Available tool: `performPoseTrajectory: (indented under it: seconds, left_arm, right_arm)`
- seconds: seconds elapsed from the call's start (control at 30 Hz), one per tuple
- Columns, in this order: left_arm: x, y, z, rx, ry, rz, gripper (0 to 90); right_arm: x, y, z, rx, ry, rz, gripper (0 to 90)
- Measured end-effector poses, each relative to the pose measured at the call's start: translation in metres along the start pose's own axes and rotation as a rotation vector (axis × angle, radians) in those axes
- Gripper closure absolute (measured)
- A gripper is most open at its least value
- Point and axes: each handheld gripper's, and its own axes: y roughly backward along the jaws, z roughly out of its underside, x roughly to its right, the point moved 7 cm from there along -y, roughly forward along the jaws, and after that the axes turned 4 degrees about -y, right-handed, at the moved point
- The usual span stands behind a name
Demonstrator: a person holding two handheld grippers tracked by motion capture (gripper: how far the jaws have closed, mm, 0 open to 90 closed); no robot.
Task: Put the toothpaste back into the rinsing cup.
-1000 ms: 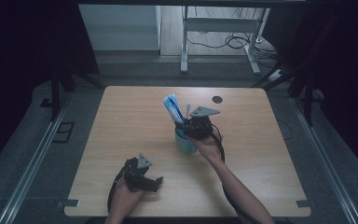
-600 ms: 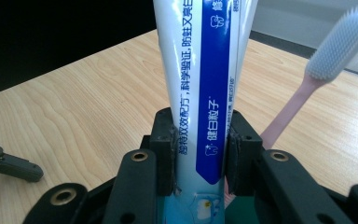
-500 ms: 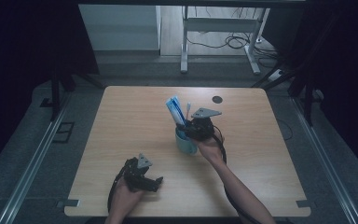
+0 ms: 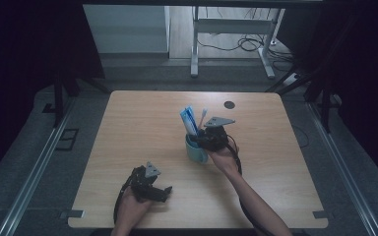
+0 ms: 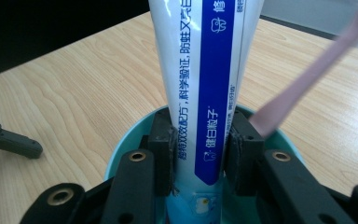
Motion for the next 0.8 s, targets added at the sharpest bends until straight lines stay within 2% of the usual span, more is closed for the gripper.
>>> performPoseTrajectory:
  seconds: [0.5, 0.8]
  left_arm:
    - [0.0000, 0.0000, 0.0000, 0.000, 0.000, 0.000, 0.0]
    - [0.0000, -0.0001, 0.0000, 0.001, 0.000, 0.000, 0.0]
  right_arm:
    - [0.0034, 0.0020, -0.0005, -0.013, -0.016, -0.016, 56.1]
    - [0.0007, 0.0031, -0.0032, -0.004, 0.005, -0.021, 48.0]
